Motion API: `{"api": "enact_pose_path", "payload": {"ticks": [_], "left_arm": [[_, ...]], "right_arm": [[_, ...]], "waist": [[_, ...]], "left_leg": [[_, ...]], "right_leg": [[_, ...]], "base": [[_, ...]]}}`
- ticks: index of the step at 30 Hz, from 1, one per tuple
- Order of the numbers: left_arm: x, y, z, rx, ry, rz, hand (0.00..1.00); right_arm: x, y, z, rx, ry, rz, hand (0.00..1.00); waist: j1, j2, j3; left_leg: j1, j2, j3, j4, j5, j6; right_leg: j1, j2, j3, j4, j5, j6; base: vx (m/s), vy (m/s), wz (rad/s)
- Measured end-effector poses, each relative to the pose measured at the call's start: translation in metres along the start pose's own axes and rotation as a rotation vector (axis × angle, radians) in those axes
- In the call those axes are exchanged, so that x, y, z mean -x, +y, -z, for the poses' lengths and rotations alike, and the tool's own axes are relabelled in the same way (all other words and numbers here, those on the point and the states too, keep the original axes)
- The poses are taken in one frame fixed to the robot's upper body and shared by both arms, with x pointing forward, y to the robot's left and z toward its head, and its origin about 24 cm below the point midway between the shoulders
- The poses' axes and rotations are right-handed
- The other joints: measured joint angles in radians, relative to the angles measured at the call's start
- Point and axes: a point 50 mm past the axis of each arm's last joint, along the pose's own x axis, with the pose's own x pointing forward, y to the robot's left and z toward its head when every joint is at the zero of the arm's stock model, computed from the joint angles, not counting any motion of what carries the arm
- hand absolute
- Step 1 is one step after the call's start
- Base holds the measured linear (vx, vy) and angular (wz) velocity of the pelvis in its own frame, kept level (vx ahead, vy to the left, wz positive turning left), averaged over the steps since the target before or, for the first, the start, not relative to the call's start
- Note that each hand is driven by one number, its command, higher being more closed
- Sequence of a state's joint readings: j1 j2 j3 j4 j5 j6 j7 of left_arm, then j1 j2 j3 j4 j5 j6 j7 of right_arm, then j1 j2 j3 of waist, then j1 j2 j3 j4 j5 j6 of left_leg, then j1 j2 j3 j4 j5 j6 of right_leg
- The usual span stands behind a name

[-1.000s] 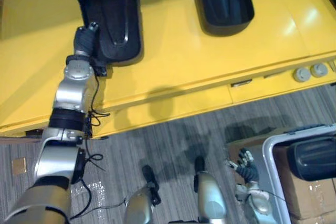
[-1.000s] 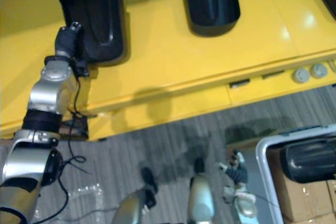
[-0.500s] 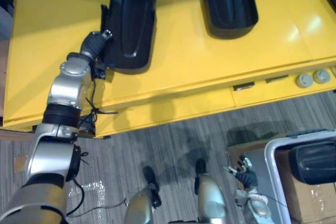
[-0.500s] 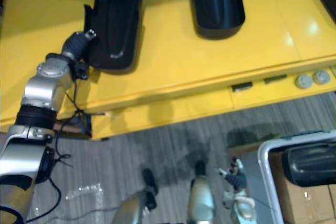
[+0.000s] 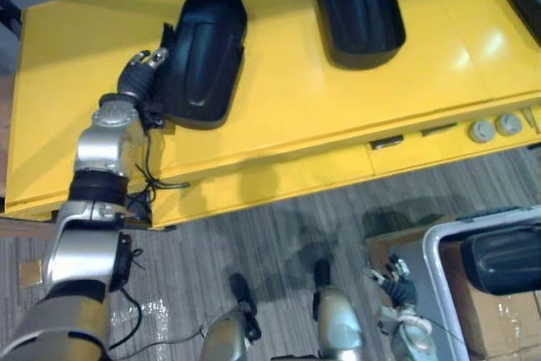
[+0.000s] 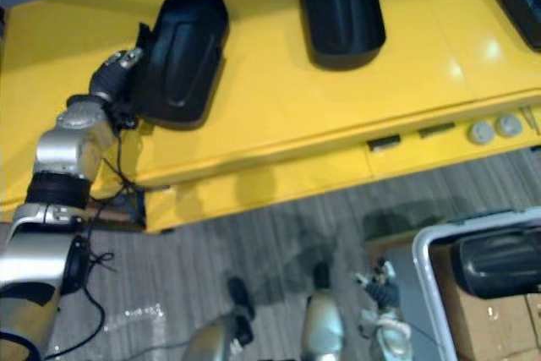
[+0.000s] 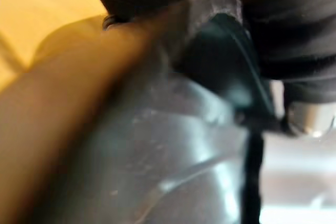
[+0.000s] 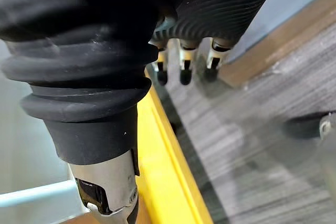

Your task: Walk over and take plastic housings, then place them on the shelf

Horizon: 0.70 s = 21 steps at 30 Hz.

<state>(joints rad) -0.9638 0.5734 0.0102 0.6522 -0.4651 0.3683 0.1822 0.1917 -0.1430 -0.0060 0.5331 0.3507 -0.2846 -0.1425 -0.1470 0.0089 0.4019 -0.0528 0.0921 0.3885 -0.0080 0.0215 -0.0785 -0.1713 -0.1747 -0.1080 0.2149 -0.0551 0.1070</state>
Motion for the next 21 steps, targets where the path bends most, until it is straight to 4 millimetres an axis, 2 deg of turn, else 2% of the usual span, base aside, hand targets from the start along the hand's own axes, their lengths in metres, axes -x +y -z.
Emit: {"api": "enact_pose_path", "payload": {"ticks": [7,9,12,15,19,21], "left_arm": [[-0.002,0.003,0.014,0.261,0.017,-0.187,0.0],[-0.002,0.004,0.014,0.289,-0.003,-0.237,0.0],[-0.001,0.007,0.014,0.337,-0.039,-0.327,0.0],[0.001,0.012,0.012,0.284,-0.071,-0.412,0.0],[0.001,0.013,0.015,0.213,-0.056,-0.44,0.0],[0.005,0.016,0.019,0.164,-0.075,-0.449,0.0]], "right_arm": [[0.002,0.01,0.002,-0.043,-0.006,0.006,0.0],[0.003,0.015,0.001,-0.044,-0.018,-0.01,0.0],[0.004,0.016,-0.001,-0.033,-0.047,0.022,0.0],[0.006,0.013,-0.004,-0.016,-0.077,0.082,0.0],[0.014,0.007,-0.009,0.001,-0.152,0.159,0.0],[0.016,0.003,-0.025,-0.006,-0.25,0.233,0.0]], "waist": [[-0.01,-0.004,-0.001],[-0.005,-0.01,0.0],[-0.015,-0.011,-0.001],[-0.028,-0.021,-0.007],[-0.031,-0.043,-0.025],[-0.033,-0.053,-0.057]], "left_leg": [[0.023,0.015,0.033,-0.003,-0.009,-0.003],[0.034,0.022,0.053,-0.003,-0.017,-0.01],[0.036,0.024,0.061,-0.003,-0.02,-0.006],[0.046,0.024,0.065,0.0,-0.019,-0.006],[0.08,0.025,0.094,0.004,-0.019,-0.006],[0.088,0.024,0.092,0.001,-0.019,-0.006]], "right_leg": [[0.028,0.014,0.008,-0.02,0.01,0.0],[0.032,0.022,0.022,-0.031,0.015,-0.002],[0.032,0.023,0.027,-0.033,0.015,-0.002],[0.036,0.023,0.027,-0.034,0.016,-0.002],[0.084,0.023,0.025,-0.061,0.017,-0.001],[0.104,0.023,0.02,-0.087,0.021,0.001]], "base": [[0.0,-0.004,-0.06],[0.0,-0.004,-0.23],[0.03,-0.006,-0.09],[0.06,0.003,-0.02],[0.07,0.009,-0.02],[0.05,-0.003,0.03]]}}
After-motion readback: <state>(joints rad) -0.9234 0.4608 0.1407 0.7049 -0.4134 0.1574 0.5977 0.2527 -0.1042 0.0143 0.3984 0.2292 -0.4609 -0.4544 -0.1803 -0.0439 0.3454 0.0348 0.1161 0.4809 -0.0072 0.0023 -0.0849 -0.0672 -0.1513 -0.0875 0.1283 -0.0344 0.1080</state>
